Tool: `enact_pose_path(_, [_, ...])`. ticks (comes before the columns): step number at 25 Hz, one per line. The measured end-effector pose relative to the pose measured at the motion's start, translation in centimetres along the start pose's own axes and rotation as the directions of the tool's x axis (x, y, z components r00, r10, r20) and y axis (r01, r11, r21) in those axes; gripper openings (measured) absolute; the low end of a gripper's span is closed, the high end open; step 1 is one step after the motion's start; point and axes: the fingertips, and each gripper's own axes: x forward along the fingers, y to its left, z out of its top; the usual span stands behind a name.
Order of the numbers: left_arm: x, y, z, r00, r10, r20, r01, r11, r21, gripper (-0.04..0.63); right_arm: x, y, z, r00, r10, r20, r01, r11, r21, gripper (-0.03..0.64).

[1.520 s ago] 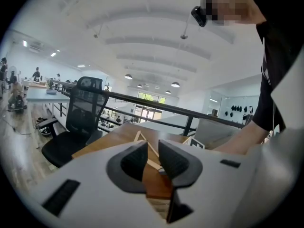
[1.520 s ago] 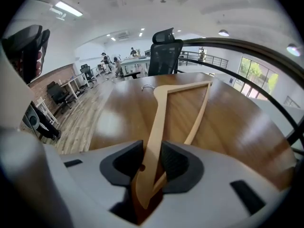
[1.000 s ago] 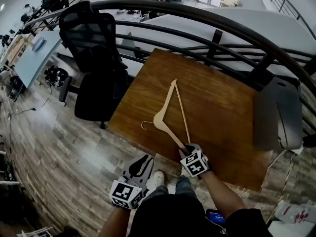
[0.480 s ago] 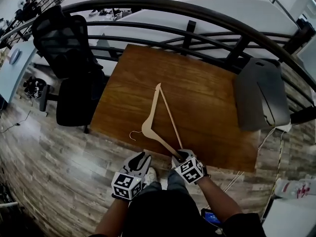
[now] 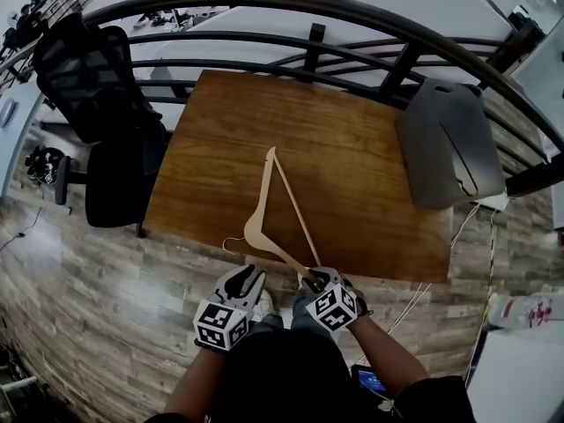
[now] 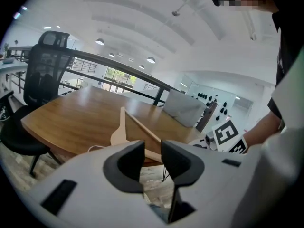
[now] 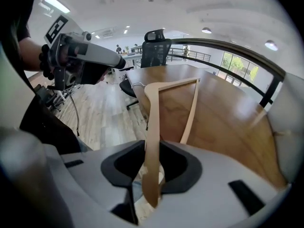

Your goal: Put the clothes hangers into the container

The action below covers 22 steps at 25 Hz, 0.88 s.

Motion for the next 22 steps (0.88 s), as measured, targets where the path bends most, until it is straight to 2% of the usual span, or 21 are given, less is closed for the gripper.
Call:
enact_pose_path(5, [-0.2, -0.1, 0.2, 1.0, -0.029, 0.001, 0.029, 1.0, 0.012, 0.107, 0.1, 0.2, -0.4, 0.998, -0.055, -0.019, 0.055, 0.998, -0.019, 0.098])
enact_pose_path(9, [-0.9, -0.1, 0.1, 0.999, -0.043, 0.005, 0.043, 0.999, 0.017, 0.107, 0.5, 0.5, -0.7, 0.991, -0.115, -0.066, 0.109, 0.99, -0.084, 0.106])
enact_pose_path(11, [-1.2, 0.1, 0.1, 0.999, -0.042, 0.008, 0.042, 0.999, 0.016, 0.107, 1.0, 0.5, -1.3, 0.982, -0.155, -0.106, 0.141, 0.982, -0.125, 0.134])
enact_pose_path(13, [-1.5, 0.4, 0.2, 0.999, -0.039, 0.01, 0.038, 0.999, 0.016, 0.107, 1.4, 0.3, -1.6, 0.967, -0.214, -0.138, 0.188, 0.965, -0.181, 0.181])
enact_pose_path(15, [-1.9, 0.8, 0.3, 0.999, -0.034, 0.015, 0.034, 0.999, 0.016, 0.107, 1.5, 0.1, -1.6, 0.952, -0.271, -0.145, 0.234, 0.945, -0.229, 0.167])
enact_pose_path(19, [-2.6, 1.6, 0.3, 0.999, -0.028, 0.021, 0.028, 1.0, 0.013, 0.107, 1.5, -0.1, -1.7, 0.936, -0.326, -0.132, 0.281, 0.919, -0.278, 0.176])
enact_pose_path(22, [-2.8, 2.0, 0.1, 1.0, -0.027, 0.016, 0.027, 1.0, 0.007, 0.107, 1.5, -0.3, -1.7, 0.915, -0.384, -0.124, 0.325, 0.883, -0.338, 0.153])
